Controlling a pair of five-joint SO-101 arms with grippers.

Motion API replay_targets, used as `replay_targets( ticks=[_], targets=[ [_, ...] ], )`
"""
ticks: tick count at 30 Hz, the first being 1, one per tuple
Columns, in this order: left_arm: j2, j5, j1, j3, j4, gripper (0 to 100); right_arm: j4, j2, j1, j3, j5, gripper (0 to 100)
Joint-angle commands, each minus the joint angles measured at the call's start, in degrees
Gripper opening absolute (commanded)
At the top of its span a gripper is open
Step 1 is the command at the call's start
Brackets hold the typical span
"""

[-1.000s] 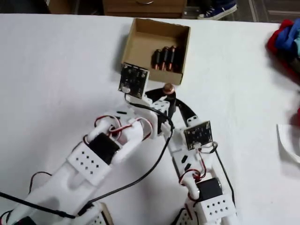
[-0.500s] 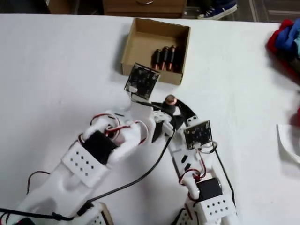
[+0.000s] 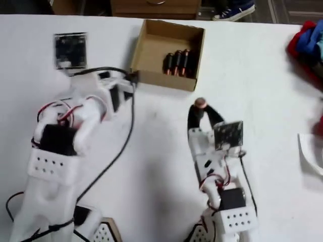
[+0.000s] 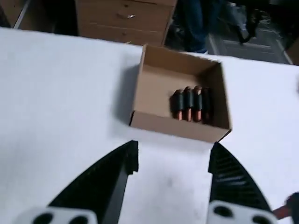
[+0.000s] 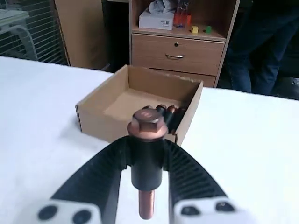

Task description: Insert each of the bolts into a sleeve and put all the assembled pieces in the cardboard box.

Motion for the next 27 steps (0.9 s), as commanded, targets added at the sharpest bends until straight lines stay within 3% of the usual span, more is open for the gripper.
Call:
replay_targets(
  ticks=[1, 6, 13, 17, 22, 27],
  targets=[
    [-0.6, -0.7, -3.7, 4.3, 0.3, 25, 0.7, 18.4, 0.7, -21.8, -0.8, 2.3],
    [-0.6, -0.7, -6.1, 7.5, -0.2, 25, 10.6, 56.0, 0.3, -59.6, -1.1, 2.3],
    [-0.6, -0.7, -11.3, 7.5, 0.2, 25, 26.7, 100.3, 0.0, -120.4, -15.3, 2.3],
    [-0.6, -0.7, -14.7, 7.5, 0.3, 25, 30.0, 123.0, -1.5, -148.7, -17.1, 2.3],
    [-0.6, -0.7, -16.4, 7.5, 0.3, 25, 32.6, 145.0, -4.9, -171.4, -17.0, 2.3],
    [-0.6, -0.7, -16.2, 7.5, -0.2, 25, 33.2, 154.0, -6.3, -177.7, -17.1, 2.3]
  ],
)
